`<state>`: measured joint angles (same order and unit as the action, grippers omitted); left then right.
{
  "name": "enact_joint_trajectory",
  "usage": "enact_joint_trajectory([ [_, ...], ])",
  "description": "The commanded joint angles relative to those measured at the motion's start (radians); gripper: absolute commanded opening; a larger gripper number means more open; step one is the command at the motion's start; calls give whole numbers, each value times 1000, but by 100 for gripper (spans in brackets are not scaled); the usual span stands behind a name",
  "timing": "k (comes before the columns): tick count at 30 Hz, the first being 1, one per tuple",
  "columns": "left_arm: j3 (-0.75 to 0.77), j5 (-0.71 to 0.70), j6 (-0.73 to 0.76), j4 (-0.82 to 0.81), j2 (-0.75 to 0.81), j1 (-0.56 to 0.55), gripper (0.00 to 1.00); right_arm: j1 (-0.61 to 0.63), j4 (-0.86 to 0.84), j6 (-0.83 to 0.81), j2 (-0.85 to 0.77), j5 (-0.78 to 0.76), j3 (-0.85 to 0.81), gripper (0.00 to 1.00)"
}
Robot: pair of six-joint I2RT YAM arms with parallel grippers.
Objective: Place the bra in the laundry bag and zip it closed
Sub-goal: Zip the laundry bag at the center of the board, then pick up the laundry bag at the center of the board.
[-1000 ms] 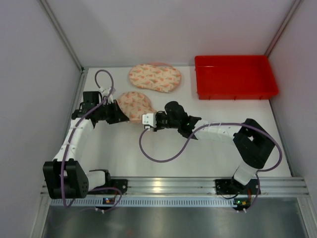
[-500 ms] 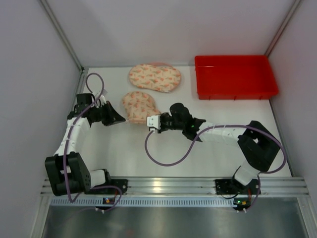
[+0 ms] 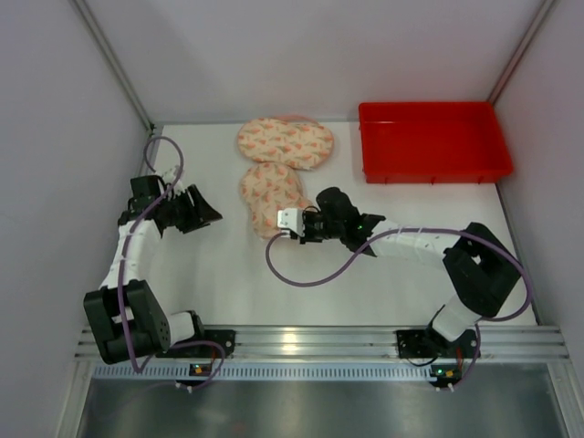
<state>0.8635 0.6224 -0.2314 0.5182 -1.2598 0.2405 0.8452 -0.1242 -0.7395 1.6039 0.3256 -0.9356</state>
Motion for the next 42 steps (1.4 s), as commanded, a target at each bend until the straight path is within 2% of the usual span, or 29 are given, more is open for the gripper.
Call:
enact_joint_trajectory([
  [1, 40, -1, 11, -53, 48, 2, 62, 49, 121, 32, -42, 67, -57, 30],
  [2, 39, 0, 7, -52, 49, 2, 65, 70, 159, 37, -50, 69, -61, 38],
  [3, 35, 3, 3, -53, 48, 2, 66, 78, 190, 46, -59, 69, -63, 54],
  [5, 37, 11, 4, -60, 39, 2, 66, 86, 207, 95, -84, 52, -66, 66],
  [6, 49, 19, 12, -63, 21, 2, 66, 86, 227, 133, -88, 38, -77, 71],
  [8, 69, 7, 33, -67, -7, -1, 66, 74, 261, 202, -99, -5, -103, 74],
  [9, 78, -9, 35, -72, -36, -1, 67, 62, 291, 310, -96, -14, -139, 76],
  [11, 95, -12, 29, -98, -64, -3, 67, 2, 331, 429, -70, -13, -214, 76],
  [13, 114, -13, 61, -174, -111, -21, 67, -58, 386, 642, -38, 3, -264, 76],
  [14, 167, -13, 91, -196, -140, -35, 67, -130, 405, 726, -1, 13, -299, 75],
  [15, 211, -22, 139, -199, -211, -55, 67, -167, 441, 909, 16, 29, -310, 75],
  [16, 254, -53, 221, -199, -248, -107, 67, -207, 457, 990, 37, 67, -310, 74],
  [18, 388, -58, 294, -198, -365, -160, 67, -296, 485, 1182, 74, 95, -275, 74],
  [20, 486, -84, 348, -196, -456, -191, 68, -331, 442, 1265, 61, 101, -185, 74],
  [24, 748, -94, 322, -192, -709, -231, 68, -322, 351, 1422, 80, 141, -120, 78],
  [29, 907, -118, 351, -182, -878, -296, 68, -310, 331, 1431, 155, 193, -141, 77],
  [32, 916, -78, 339, -176, -928, -314, 63, -310, 346, 1396, 169, 198, -160, 77],
  [35, 862, -64, 331, -158, -943, -316, 50, -317, 365, 1330, 163, 171, -160, 78],
  [36, 847, -66, 336, -152, -938, -317, 44, -321, 370, 1304, 162, 167, -158, 79],
  [37, 800, -75, 339, -143, -932, -316, 29, -328, 376, 1295, 151, 149, -154, 79],
  [39, 741, -88, 311, -142, -883, -302, 13, -340, 388, 1278, 139, 147, -147, 80],
  [40, 705, -95, 291, -144, -862, -293, 0, -348, 394, 1276, 130, 147, -143, 81],
  [42, 596, -118, 194, -164, -778, -256, 0, -368, 409, 1264, 105, 150, -128, 81],
])
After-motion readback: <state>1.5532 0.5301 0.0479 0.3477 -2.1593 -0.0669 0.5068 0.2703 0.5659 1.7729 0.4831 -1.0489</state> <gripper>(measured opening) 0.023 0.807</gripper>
